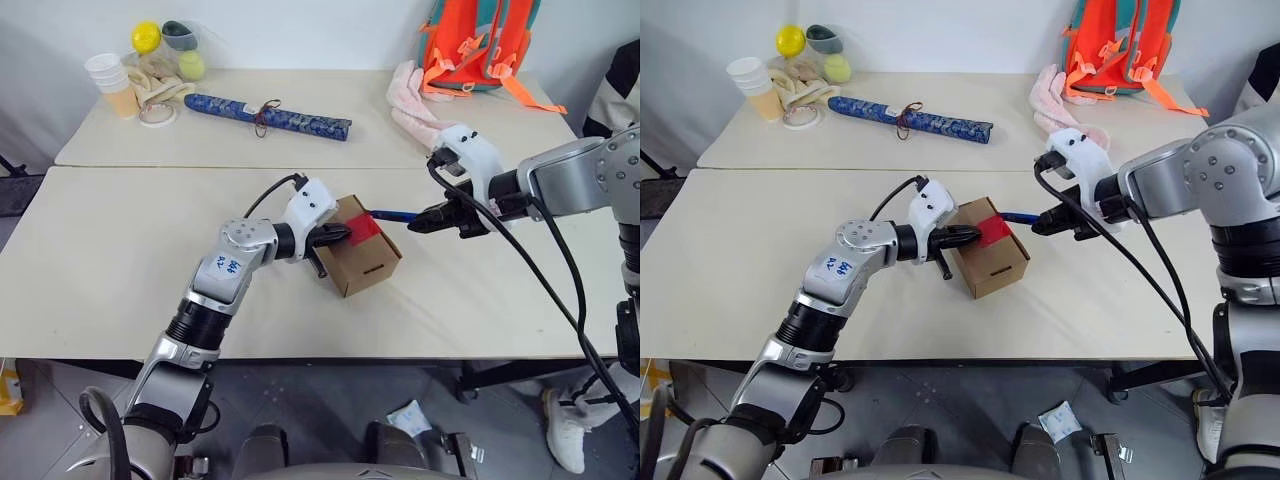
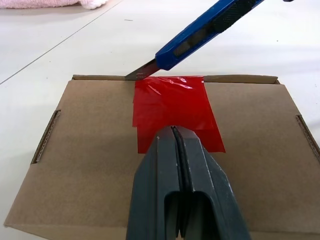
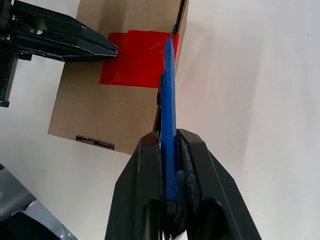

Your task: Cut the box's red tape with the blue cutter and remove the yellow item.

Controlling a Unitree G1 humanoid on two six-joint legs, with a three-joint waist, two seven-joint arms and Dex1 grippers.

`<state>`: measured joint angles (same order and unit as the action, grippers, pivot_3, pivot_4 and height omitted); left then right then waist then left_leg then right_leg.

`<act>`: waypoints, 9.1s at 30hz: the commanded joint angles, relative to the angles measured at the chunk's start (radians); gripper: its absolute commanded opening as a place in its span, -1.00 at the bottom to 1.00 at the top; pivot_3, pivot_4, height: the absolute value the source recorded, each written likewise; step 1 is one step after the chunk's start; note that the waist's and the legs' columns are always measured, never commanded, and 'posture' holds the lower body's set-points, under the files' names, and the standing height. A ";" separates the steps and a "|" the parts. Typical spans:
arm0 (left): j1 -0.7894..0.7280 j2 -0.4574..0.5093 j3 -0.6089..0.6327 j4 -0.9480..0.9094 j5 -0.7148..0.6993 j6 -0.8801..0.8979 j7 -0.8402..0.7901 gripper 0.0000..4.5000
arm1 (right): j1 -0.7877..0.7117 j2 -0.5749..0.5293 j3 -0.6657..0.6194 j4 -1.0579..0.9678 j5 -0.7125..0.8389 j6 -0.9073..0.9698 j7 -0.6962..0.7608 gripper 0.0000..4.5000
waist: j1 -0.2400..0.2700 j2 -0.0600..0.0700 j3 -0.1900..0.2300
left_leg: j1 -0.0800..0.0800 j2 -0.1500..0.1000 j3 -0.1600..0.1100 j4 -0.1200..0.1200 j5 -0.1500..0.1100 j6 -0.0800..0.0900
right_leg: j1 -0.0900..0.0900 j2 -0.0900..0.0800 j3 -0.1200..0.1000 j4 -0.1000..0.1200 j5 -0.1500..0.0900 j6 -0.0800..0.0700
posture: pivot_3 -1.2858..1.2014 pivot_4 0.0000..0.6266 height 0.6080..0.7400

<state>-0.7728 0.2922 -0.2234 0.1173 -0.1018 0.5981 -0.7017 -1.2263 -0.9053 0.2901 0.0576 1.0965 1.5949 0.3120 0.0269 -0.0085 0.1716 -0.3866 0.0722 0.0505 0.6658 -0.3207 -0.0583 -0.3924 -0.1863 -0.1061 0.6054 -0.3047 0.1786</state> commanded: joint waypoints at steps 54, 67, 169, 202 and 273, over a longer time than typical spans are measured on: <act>0.107 -0.004 -0.063 0.031 0.030 0.070 0.035 -1.00 | -0.201 -0.090 0.353 0.210 0.483 0.019 -0.200 -0.94 | -0.001 -0.001 -0.002 | -0.001 0.000 0.000 0.000 -0.001 0.000 | 0.000 0.000 0.000 -0.003 0.000 0.000 | 0.03 -0.52 1.00; 0.123 -0.004 -0.066 0.015 0.026 0.076 0.038 -1.00 | -0.141 -0.004 0.284 0.144 0.195 0.019 -0.069 -0.94 | -0.003 0.000 -0.006 | 0.000 0.000 0.000 0.000 -0.001 0.000 | 0.000 0.000 0.000 -0.003 0.000 0.000 | 0.03 -0.52 1.00; 0.121 -0.037 -0.021 0.039 0.025 0.074 0.107 -1.00 | -0.308 -0.122 0.673 0.100 -0.160 0.019 0.556 -0.94 | -0.002 0.000 -0.009 | 0.000 0.000 0.001 0.002 -0.002 0.000 | 0.000 0.000 0.000 -0.001 0.000 0.000 | 0.03 -0.52 1.00; 0.080 0.116 0.150 -0.037 -0.160 -0.098 -0.128 -1.00 | 0.575 -0.104 -0.236 0.342 -0.560 -0.980 0.341 -0.94 | -0.005 -0.002 -0.008 | -0.002 0.001 0.004 0.001 -0.002 0.000 | -0.002 0.000 0.000 -0.005 0.001 0.001 | 0.03 -0.52 1.00; 0.491 0.432 0.263 -0.534 -0.260 0.292 -0.030 -1.00 | 0.772 0.296 -0.108 -0.473 -0.732 -0.661 0.548 -0.98 | -0.025 0.004 -0.003 | 0.001 0.002 0.006 0.000 -0.003 0.000 | -0.002 0.000 -0.001 -0.002 0.003 0.000 | 0.03 -0.52 1.00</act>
<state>-0.2674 0.7031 0.0186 -0.4123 -0.3573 0.9152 -0.7160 -0.4579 -0.5861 0.2267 -0.3683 0.3391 0.9194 0.8457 0.0021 -0.0042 0.1687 -0.3859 0.0746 0.0564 0.6657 -0.3237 -0.0581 -0.3946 -0.1860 -0.1072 0.6029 -0.3013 0.1790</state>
